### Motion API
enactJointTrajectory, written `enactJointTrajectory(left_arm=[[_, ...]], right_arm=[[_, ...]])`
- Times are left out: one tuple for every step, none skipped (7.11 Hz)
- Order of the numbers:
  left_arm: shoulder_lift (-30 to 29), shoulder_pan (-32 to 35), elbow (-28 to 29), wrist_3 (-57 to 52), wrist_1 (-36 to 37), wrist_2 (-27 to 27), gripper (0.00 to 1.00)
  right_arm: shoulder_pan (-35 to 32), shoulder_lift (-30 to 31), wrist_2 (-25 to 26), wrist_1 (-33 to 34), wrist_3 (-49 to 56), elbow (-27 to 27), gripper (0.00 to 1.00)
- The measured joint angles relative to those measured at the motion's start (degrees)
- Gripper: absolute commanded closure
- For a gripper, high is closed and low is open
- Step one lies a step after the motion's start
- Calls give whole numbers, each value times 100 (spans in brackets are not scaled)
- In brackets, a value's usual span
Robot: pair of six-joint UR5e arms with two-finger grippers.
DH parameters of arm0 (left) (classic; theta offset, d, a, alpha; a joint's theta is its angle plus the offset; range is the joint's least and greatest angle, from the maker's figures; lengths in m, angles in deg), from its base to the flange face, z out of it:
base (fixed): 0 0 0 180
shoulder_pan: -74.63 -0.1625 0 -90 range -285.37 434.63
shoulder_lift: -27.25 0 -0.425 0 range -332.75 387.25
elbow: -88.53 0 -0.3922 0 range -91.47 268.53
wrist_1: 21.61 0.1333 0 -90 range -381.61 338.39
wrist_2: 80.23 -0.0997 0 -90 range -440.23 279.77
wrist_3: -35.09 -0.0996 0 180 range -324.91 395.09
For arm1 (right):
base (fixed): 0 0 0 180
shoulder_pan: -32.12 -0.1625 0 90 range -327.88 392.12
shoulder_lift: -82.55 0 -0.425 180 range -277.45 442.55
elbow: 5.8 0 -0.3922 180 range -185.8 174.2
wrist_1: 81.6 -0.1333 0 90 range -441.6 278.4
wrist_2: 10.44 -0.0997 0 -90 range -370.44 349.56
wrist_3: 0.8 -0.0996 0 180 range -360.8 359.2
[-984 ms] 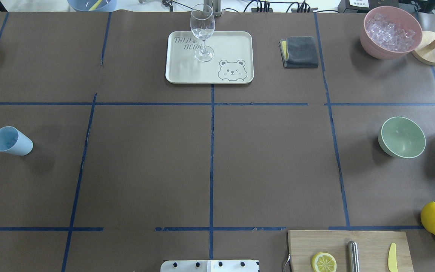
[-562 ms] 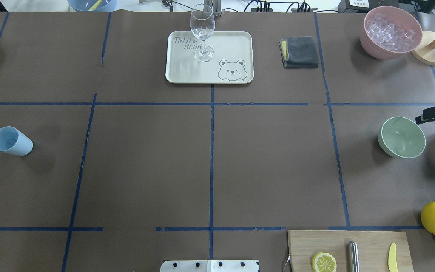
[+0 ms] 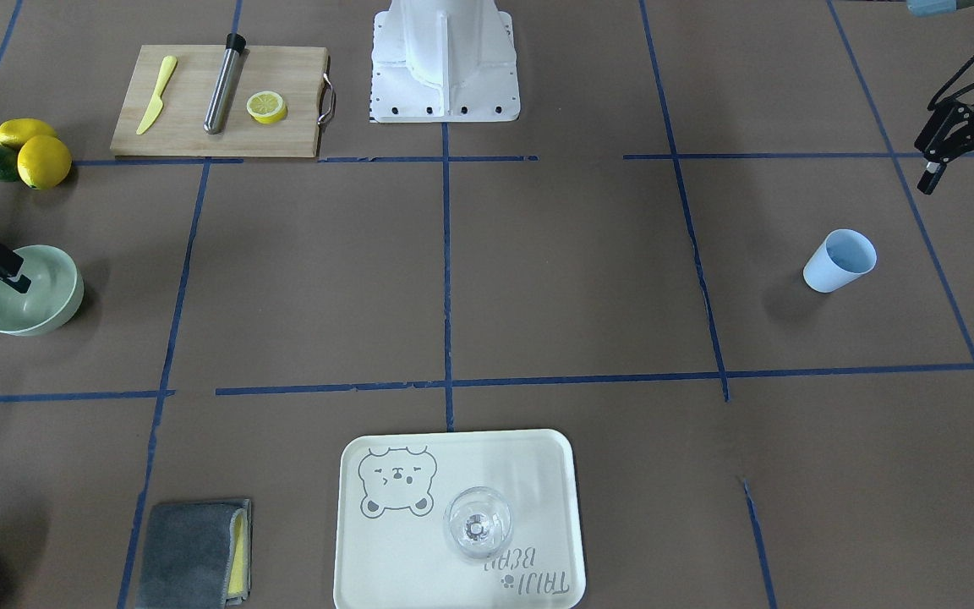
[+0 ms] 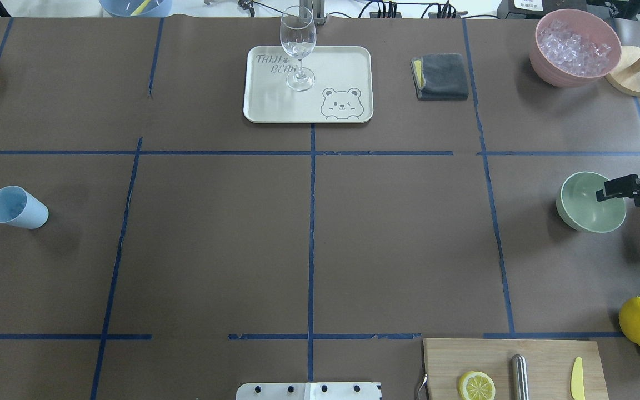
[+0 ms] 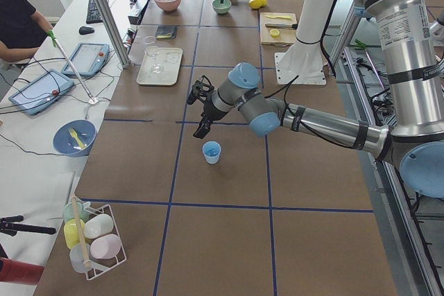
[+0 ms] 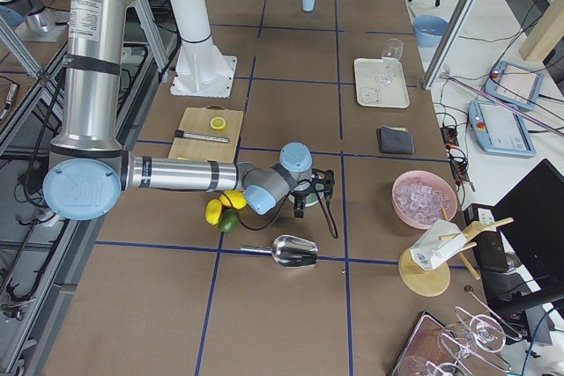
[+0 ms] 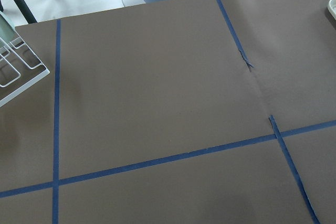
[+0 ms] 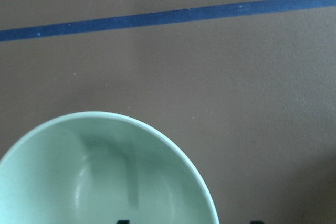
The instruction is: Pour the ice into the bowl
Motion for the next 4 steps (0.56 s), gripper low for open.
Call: enactJointTrajectory(left_arm=[[15, -9, 2, 9, -30, -5, 0], [19, -11, 2, 12, -42, -7, 0], [21, -13, 3, 13, -45, -7, 0], [22, -24, 3, 12, -61, -10, 0]], right_arm=[[24, -12, 18, -2, 12, -31, 100], [27, -32, 17, -2, 43, -34, 100], [28, -53, 4, -2, 66, -21, 100], [24, -66, -19, -2, 76, 14, 100]])
